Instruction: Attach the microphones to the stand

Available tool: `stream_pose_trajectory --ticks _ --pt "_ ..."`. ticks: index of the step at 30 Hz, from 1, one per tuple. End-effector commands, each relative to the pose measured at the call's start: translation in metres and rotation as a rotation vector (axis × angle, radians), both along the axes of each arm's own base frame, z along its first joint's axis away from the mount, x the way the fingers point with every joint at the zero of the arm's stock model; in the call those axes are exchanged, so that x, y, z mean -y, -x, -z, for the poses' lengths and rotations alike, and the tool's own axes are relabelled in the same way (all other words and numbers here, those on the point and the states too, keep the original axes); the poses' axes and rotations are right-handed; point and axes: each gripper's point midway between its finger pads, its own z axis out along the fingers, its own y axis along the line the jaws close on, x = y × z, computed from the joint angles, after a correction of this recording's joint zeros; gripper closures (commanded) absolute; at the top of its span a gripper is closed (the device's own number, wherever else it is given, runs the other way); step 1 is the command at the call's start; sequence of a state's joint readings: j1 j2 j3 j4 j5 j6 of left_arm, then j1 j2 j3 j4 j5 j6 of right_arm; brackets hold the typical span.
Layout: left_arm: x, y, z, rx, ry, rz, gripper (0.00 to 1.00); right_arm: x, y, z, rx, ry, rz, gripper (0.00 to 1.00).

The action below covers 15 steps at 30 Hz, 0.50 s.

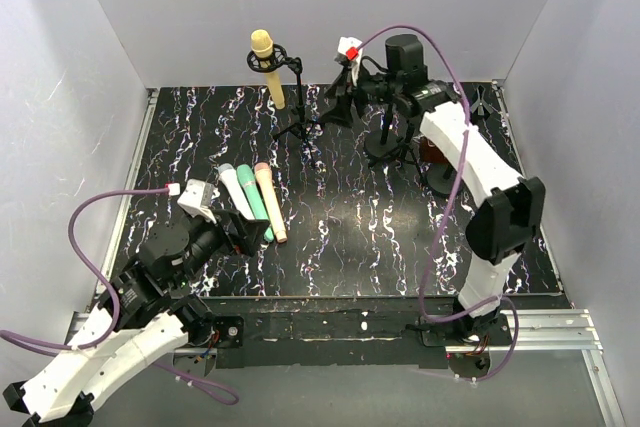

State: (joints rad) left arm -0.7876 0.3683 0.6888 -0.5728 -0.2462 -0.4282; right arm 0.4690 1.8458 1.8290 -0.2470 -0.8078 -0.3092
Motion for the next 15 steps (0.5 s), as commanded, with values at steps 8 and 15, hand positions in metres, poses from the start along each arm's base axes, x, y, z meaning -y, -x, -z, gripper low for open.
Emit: stream_pose_trajectory --ticks 8,15 --pt "0.010 0.004 -0.007 -0.059 0.069 0.021 0.02 0.088 0.135 -0.001 -0.060 0.299 -0.091 0.17" --pt "0.021 0.001 -0.002 -0.094 0.071 0.041 0.02 0.141 0.141 -0.012 -0.115 0.246 0.113 0.15"
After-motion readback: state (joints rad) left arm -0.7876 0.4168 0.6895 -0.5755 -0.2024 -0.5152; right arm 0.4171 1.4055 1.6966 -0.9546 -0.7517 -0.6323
